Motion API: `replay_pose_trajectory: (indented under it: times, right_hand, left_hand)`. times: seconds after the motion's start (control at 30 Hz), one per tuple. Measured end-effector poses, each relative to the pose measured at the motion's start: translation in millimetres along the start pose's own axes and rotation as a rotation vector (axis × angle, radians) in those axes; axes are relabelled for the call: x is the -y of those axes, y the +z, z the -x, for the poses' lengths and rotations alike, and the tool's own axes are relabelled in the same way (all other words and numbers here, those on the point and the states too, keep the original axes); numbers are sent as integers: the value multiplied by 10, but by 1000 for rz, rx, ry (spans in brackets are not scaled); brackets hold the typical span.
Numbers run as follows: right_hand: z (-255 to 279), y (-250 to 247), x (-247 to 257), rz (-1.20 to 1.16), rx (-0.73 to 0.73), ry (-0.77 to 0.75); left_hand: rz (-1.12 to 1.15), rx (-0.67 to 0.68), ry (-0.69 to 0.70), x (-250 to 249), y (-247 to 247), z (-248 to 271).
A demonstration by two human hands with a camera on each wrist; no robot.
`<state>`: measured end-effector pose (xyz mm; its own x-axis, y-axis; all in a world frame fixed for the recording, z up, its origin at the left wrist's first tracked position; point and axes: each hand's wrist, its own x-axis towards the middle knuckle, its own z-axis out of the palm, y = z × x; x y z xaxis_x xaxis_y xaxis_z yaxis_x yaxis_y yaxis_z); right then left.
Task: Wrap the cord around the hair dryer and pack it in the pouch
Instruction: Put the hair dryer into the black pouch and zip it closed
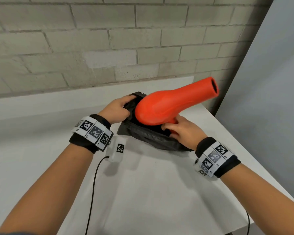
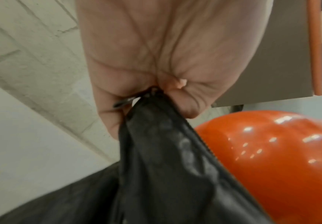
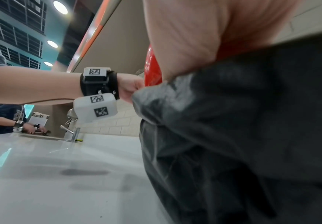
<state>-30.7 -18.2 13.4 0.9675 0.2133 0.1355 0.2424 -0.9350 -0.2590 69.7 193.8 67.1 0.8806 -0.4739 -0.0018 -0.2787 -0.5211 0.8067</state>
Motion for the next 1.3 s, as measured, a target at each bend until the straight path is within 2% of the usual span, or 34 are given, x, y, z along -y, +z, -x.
replay_pose_trajectory:
  times: [0.1,0.17,0.27,0.33,0.4,0.5,0.53,0.67,0.7,0.77,0.83,0.9,1.0,1.07,1.17,1.3]
  right_hand:
    - [-32,21,20,142,91,-24]
    - [-37,52,29,243,152,-18]
    - [-32,123,31,385,227,-1]
    - [-46,165,35,426,255,34]
    - [-61,193,58,447,273,62]
    - [-46,217,92,434,309,41]
    - [-40,212,101,428,326,39]
    - [-27,179,116,445,354,39]
    - [-20,170,118,443,368,39]
    - [2,169,97,395,389,27]
    - [45,124,24,239,384,38]
    - [107,30,-70,163,311,79]
    - [211,-160,-217,524,220,272]
    - [242,-230,-271,594,213,437]
    - [182,-282,-349,284,39,491]
    - [134,-567,-436,-136,-376,475]
  left_hand:
    - [-53,21,120,-76,12,26]
    - [-54,-29,183,-104,26,28]
    - [115,-172,216,-184,15,41]
    - [260,-220,206,-282,25,86]
    - [400,-185,200,-373,72,146]
    - [560,-16,237,-466,147,248]
    - [524,19,276,-474,165,261]
    - [-69,16,388,-444,231,238]
    - [-140,-1,399,-429,246,224]
    - [-142,-41,388,-402,251,198]
    - [-111,-79,364,-372,237,170]
    - [-99,-138,336,-339,194,144]
    - [-89,-177,270,-309,129,108]
    - [-101,-171,244,-304,116,96]
    - [-115,-167,241,-325,130,93]
    - [-191,-161,237,-288,31,72]
